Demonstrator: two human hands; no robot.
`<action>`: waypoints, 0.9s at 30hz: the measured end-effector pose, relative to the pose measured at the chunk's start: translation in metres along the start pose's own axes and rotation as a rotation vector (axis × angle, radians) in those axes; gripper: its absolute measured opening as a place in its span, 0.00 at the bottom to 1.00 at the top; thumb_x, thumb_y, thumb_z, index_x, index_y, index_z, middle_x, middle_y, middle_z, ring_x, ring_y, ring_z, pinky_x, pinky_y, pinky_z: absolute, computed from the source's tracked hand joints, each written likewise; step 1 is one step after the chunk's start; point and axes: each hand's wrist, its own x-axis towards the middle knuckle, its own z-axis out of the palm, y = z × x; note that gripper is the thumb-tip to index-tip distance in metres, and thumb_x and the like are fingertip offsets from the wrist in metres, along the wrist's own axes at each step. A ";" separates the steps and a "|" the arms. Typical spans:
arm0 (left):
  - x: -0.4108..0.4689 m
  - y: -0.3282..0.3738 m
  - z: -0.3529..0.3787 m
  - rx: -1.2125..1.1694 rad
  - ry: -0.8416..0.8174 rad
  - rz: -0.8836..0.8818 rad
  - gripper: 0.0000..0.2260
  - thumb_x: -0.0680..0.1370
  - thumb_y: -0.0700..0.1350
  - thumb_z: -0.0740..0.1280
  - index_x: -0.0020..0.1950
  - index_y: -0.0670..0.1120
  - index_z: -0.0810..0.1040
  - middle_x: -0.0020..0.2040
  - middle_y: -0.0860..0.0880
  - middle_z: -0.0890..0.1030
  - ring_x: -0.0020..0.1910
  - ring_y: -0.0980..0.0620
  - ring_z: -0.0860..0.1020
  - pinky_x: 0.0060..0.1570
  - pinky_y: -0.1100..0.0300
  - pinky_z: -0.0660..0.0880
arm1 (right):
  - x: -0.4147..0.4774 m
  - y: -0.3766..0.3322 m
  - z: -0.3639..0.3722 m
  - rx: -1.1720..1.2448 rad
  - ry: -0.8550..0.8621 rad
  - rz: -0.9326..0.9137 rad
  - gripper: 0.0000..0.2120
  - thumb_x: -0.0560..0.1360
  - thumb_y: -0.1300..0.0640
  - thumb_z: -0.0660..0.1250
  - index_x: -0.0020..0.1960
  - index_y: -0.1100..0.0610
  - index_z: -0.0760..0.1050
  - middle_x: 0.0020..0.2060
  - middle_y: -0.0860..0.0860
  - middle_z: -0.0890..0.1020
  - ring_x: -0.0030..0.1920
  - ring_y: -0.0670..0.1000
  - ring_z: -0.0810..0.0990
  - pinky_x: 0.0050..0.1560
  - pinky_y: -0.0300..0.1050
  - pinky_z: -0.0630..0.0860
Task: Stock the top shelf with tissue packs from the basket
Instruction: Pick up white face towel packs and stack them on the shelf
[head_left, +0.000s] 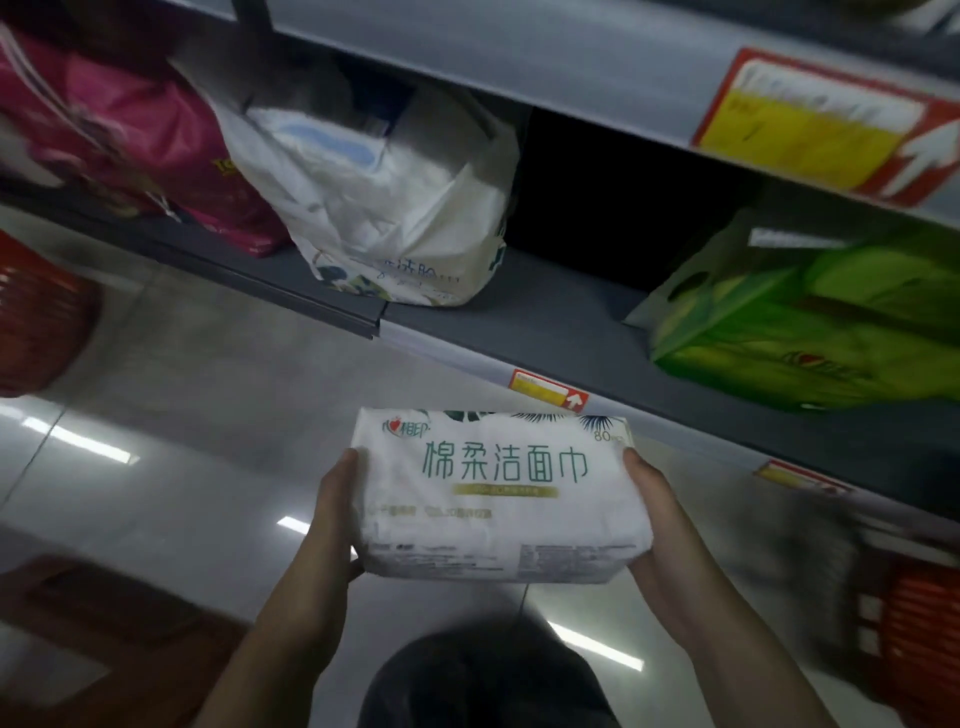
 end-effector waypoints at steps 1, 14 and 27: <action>-0.012 0.008 0.001 -0.006 0.004 -0.012 0.27 0.72 0.68 0.58 0.62 0.52 0.77 0.52 0.47 0.85 0.53 0.45 0.82 0.60 0.45 0.72 | -0.006 -0.008 0.000 -0.028 0.027 0.022 0.19 0.82 0.53 0.53 0.69 0.60 0.70 0.62 0.62 0.77 0.62 0.62 0.75 0.64 0.57 0.70; -0.158 0.090 0.032 -0.141 -0.044 -0.147 0.39 0.58 0.64 0.69 0.66 0.49 0.75 0.61 0.42 0.80 0.60 0.39 0.78 0.64 0.37 0.70 | -0.156 -0.094 -0.044 0.046 0.080 -0.033 0.19 0.80 0.67 0.53 0.69 0.71 0.64 0.66 0.70 0.70 0.67 0.67 0.69 0.61 0.55 0.69; -0.282 0.205 0.049 -0.045 -0.059 -0.140 0.20 0.79 0.56 0.61 0.65 0.46 0.74 0.55 0.43 0.82 0.54 0.42 0.79 0.60 0.45 0.73 | -0.324 -0.181 -0.065 0.178 0.055 -0.141 0.19 0.82 0.61 0.53 0.71 0.68 0.63 0.67 0.65 0.70 0.65 0.63 0.71 0.62 0.54 0.68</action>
